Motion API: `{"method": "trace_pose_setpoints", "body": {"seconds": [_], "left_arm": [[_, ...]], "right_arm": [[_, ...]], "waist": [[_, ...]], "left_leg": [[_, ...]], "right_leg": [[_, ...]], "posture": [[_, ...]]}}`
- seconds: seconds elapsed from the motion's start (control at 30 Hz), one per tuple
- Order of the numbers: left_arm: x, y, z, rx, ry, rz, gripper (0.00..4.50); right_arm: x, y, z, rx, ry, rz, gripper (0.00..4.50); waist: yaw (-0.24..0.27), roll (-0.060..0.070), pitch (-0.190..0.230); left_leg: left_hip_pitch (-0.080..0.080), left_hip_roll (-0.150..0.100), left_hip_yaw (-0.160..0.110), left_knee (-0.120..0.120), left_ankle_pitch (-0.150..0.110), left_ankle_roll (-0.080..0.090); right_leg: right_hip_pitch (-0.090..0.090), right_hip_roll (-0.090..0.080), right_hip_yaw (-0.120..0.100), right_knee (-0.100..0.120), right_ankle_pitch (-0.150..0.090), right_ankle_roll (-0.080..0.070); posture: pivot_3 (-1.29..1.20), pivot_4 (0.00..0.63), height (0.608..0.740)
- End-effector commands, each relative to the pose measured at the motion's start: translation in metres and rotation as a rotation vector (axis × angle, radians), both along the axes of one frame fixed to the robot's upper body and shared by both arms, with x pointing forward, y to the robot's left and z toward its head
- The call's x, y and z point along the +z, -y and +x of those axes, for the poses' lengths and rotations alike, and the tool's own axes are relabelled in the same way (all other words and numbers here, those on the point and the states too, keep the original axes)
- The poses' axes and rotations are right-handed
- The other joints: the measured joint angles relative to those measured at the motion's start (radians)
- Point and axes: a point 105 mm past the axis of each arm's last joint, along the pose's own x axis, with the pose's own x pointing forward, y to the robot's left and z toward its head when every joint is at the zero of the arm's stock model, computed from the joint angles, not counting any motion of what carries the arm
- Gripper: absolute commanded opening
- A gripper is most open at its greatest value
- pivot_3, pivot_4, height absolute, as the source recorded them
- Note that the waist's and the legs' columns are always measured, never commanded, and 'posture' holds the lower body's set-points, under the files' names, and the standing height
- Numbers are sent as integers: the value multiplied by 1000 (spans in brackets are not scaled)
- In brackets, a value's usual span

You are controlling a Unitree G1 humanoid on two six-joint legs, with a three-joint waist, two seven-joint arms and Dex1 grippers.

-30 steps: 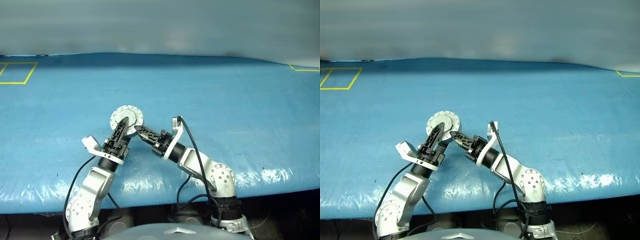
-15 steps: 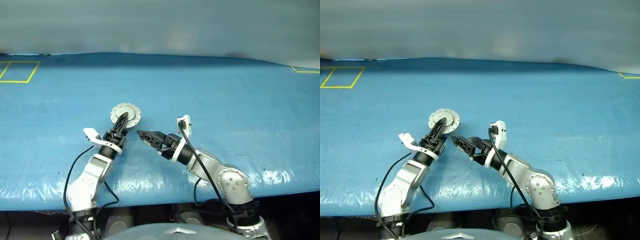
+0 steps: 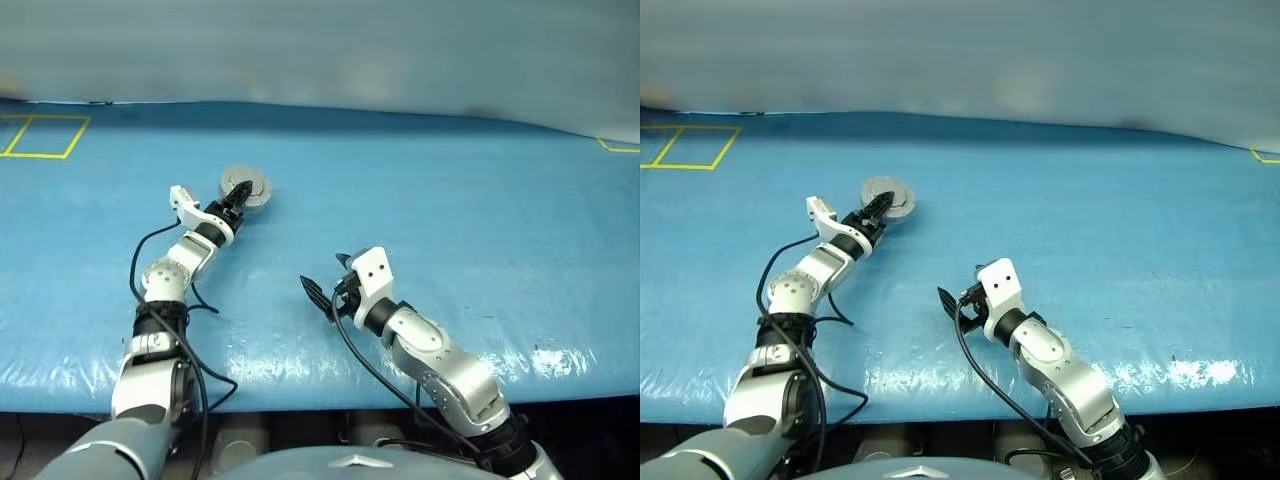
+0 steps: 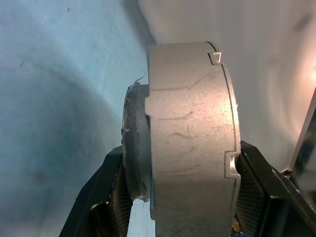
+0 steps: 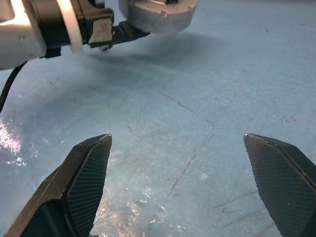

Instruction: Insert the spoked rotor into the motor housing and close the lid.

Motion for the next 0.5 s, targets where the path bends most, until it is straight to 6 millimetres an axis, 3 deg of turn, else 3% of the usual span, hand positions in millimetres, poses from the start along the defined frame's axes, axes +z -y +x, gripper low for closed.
{"method": "trace_pose_setpoints", "body": {"seconds": [0.03,0.33,0.5], "left_arm": [[25,1,18,19,93,12,2418],[-3,6,31,44,-65,89,2418],[-26,-3,18,4,-139,133,4102]], "right_arm": [[4,0,1,-15,42,10,4500],[3,-3,0,-30,46,17,4500],[1,-2,-1,-41,34,27,4500]], "waist": [[-1,0,0],[-2,0,0],[-6,0,0]], "left_leg": [[0,0,0,0,0,0],[-2,0,-2,0,0,0],[0,0,-3,1,1,-1]], "right_leg": [[0,0,-1,0,0,0],[-1,-1,-3,1,0,0],[1,-1,-4,3,0,0]], "posture": [[0,150,740],[0,150,740],[0,150,740]]}}
